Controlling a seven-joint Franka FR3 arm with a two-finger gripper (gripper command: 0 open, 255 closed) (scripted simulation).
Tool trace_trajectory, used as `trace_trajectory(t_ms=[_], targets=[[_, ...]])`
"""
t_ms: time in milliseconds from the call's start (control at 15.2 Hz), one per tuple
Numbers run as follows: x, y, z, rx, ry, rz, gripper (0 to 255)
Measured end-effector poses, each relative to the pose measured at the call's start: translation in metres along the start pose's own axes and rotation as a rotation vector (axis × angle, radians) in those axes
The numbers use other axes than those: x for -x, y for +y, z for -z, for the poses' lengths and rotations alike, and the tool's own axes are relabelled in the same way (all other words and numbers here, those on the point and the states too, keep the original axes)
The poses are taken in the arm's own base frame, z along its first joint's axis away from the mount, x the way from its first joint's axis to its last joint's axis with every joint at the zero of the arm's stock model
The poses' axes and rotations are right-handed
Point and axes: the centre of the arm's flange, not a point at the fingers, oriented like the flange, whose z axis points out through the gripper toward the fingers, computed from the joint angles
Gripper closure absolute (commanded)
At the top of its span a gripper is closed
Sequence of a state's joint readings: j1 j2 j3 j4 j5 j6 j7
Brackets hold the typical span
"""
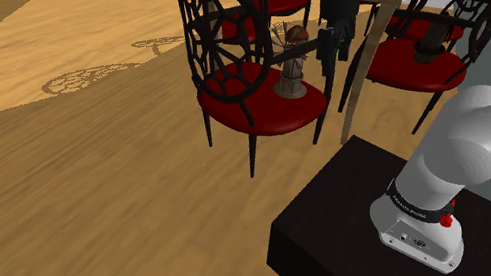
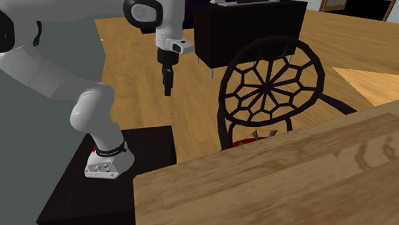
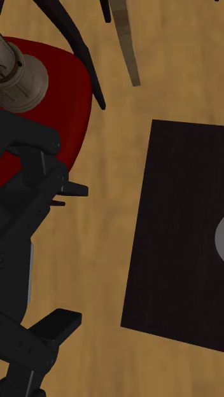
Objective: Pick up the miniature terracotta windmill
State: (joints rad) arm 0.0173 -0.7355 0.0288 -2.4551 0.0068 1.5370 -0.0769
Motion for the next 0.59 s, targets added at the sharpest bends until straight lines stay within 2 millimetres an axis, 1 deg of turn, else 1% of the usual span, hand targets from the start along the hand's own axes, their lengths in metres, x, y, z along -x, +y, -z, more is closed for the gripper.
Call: trace_trajectory(t_ms=[66,132,264,396,594], targets=[[0.0,0.0,0.0,0.0,0.0,0.0,0],[-0.004,0.004,0.0,0.0,0.001,-0.002,0],[-0.019,0.018,0.002,0.001,0.003,-0.008,0],[-0.035,0.035,0.003,0.001,0.005,-0.016,0],[-0.063,0.065,0.009,0.002,0.01,-0.029,0]])
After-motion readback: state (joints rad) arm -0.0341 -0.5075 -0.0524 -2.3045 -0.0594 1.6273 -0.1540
